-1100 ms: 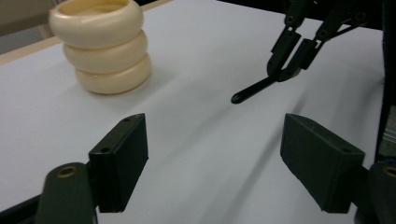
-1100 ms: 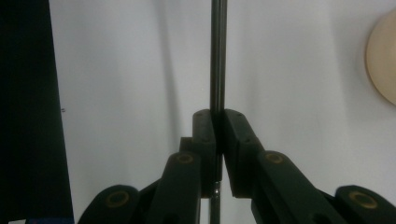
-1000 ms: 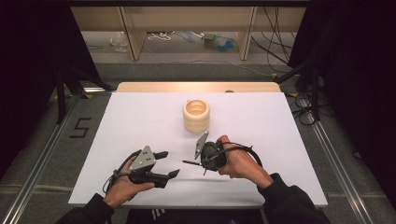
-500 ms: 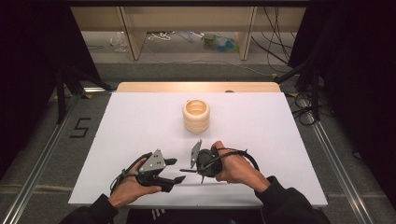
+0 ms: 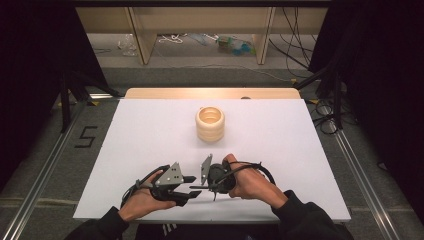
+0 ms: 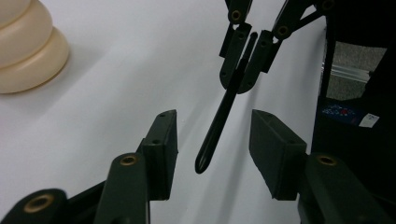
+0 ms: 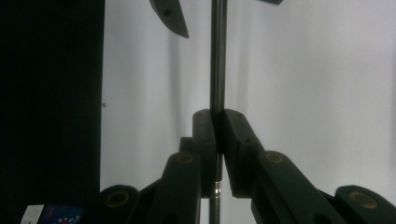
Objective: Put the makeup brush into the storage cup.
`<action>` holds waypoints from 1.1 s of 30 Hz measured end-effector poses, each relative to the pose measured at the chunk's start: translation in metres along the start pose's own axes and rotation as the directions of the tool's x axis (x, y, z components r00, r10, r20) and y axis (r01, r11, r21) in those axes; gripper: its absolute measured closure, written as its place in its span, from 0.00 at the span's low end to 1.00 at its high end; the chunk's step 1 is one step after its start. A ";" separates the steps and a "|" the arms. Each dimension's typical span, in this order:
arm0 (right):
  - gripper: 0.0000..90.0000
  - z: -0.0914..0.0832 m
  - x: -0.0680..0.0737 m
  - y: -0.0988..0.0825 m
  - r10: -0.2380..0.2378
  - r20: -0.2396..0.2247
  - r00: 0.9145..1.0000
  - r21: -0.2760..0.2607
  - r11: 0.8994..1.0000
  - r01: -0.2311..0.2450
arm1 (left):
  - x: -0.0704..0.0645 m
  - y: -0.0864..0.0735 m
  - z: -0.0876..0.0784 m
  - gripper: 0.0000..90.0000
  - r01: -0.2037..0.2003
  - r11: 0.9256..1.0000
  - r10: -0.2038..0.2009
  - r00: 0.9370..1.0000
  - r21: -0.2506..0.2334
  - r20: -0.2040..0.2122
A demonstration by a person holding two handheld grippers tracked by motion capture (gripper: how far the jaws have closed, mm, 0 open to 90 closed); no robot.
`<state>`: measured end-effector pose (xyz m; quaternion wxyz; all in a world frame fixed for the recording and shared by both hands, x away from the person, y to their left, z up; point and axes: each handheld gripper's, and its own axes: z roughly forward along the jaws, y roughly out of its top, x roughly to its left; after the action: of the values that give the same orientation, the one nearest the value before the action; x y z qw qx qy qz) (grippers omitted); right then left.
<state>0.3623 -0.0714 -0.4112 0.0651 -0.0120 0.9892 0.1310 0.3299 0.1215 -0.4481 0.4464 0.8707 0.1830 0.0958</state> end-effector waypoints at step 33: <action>0.93 -0.002 0.009 0.008 -0.085 0.006 0.996 0.042 0.995 0.085 | -0.003 0.000 0.003 0.79 -0.050 0.996 0.045 0.997 0.070 0.061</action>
<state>0.3522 -0.0641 -0.4079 0.0749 -0.0522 0.9900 0.1073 0.3280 0.1179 -0.4503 0.4177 0.8927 0.1523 0.0740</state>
